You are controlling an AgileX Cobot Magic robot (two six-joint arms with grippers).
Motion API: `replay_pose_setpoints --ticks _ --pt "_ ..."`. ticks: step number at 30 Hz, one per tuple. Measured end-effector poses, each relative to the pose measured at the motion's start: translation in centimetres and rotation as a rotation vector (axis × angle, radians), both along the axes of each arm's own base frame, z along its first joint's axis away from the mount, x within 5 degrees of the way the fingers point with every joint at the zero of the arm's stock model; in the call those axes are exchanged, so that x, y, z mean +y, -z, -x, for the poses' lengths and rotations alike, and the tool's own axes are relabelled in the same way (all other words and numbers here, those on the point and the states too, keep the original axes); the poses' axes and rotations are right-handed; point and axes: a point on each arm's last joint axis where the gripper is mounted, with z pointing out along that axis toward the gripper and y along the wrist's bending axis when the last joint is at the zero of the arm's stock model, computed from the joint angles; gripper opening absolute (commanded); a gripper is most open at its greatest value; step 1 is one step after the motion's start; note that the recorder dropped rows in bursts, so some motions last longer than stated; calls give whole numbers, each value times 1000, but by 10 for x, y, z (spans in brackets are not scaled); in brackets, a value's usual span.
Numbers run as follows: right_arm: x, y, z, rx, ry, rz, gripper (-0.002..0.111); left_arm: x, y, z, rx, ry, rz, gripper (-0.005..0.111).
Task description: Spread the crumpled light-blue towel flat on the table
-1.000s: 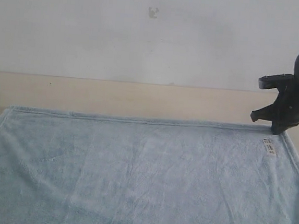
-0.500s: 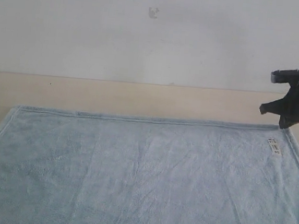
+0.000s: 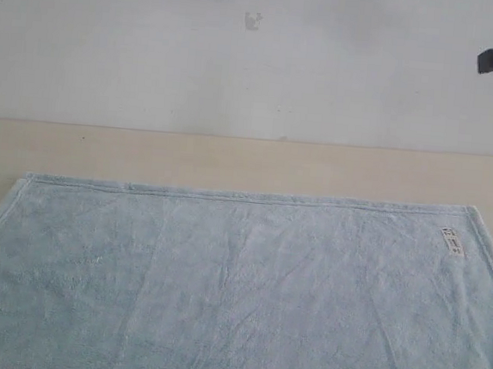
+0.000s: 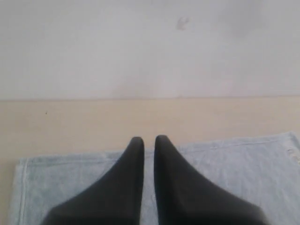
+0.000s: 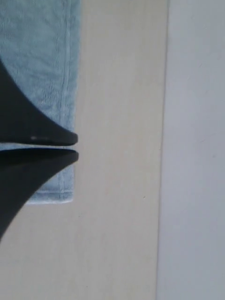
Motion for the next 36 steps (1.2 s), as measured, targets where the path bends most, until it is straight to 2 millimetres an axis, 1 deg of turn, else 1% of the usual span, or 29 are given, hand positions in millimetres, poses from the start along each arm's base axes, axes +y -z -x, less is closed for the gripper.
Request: replay_pose_setpoints --ticks 2,3,4,6,7,8,9,12,14,16,18,21,24,26,28,31,36 --pt "7 -19 36 -85 -8 -31 2 -6 -13 24 -70 16 10 4" --pt "12 -28 62 -134 -10 -66 2 -9 -17 35 -97 20 14 4" --pt "16 -34 79 -170 -18 -77 2 -11 -19 43 -110 26 17 4" --pt "24 -40 121 -243 -33 -124 2 -15 -22 63 -148 28 32 4" --pt "28 -40 140 -271 -32 -159 2 -16 -22 69 -158 26 42 4" --pt "31 -38 154 -294 -26 -190 2 -17 -20 74 -163 19 61 4" --pt "34 -35 172 -326 -6 -254 2 -17 -18 77 -162 5 89 4" --pt "39 -25 206 -400 63 -434 2 -15 -11 77 -131 -40 199 4" --pt "42 -20 221 -433 70 -487 2 -15 -9 77 -118 -48 238 4" --pt "47 -18 236 -458 -1 -449 2 -16 -8 79 -115 -42 233 4" --pt "57 -20 253 -480 -148 -371 2 -17 -6 85 -108 -26 182 4" --pt "71 -25 279 -527 -333 -308 2 -18 -3 98 -109 -21 82 4" --pt "76 -31 298 -593 -401 -278 2 -17 -3 111 -131 -38 11 4" --pt "77 -34 305 -615 -398 -299 2 -18 -4 117 -147 -33 -2 4" --pt "76 -35 309 -612 -367 -360 2 -20 -5 122 -164 -29 11 4" --pt "75 -36 309 -595 -325 -433 2 -22 -7 127 -188 -13 52 4" --pt "75 -37 309 -589 -309 -461 2 -24 -9 130 -203 -5 69 4"
